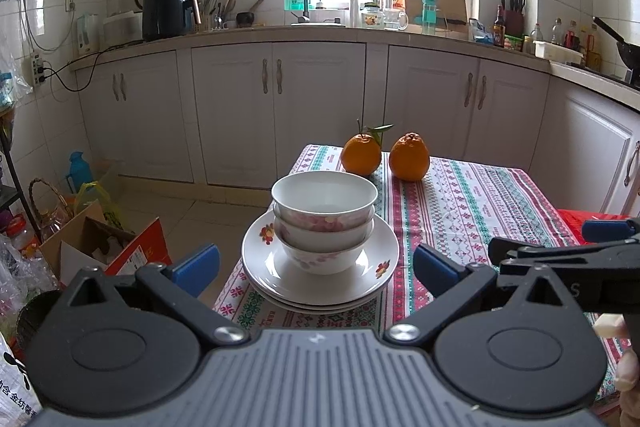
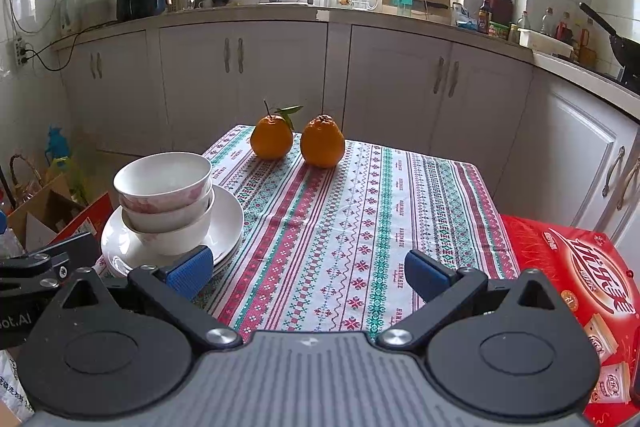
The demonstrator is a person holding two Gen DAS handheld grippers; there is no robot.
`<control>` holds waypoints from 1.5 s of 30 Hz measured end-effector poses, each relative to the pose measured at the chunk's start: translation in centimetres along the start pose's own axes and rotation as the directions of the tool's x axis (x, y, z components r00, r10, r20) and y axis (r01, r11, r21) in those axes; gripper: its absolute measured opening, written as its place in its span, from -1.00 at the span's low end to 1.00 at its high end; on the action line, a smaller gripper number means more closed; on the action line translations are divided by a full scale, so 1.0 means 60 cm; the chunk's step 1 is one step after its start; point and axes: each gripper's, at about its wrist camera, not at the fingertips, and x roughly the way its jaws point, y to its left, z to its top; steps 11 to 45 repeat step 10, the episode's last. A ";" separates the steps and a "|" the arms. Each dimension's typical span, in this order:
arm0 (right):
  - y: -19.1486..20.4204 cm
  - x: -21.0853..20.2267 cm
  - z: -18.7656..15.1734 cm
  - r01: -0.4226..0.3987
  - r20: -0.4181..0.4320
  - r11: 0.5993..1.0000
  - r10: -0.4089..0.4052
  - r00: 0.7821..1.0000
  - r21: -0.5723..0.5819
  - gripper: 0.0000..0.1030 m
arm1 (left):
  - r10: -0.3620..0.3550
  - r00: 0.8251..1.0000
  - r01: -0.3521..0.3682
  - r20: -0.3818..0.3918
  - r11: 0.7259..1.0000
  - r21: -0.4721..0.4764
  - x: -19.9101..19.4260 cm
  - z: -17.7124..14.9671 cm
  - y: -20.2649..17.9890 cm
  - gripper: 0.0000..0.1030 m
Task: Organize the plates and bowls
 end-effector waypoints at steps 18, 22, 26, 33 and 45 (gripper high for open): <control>0.000 0.000 0.002 0.002 0.000 1.000 -0.002 1.000 0.003 1.00 | 0.000 1.000 0.000 0.001 1.000 0.002 -0.001 0.000 0.001 0.99; 0.000 0.000 0.002 0.002 0.000 1.000 -0.002 1.000 0.003 1.00 | 0.000 1.000 0.000 0.001 1.000 0.002 -0.001 0.000 0.001 0.99; 0.000 0.000 0.002 0.002 0.000 1.000 -0.002 1.000 0.003 1.00 | 0.000 1.000 0.000 0.001 1.000 0.002 -0.001 0.000 0.001 0.99; 0.000 0.000 0.002 0.002 0.000 1.000 -0.002 1.000 0.003 1.00 | 0.000 1.000 0.000 0.001 1.000 0.002 -0.001 0.000 0.001 0.99; 0.000 0.000 0.002 0.002 0.000 1.000 -0.002 1.000 0.003 1.00 | 0.000 1.000 0.000 0.001 1.000 0.002 -0.001 0.000 0.001 0.99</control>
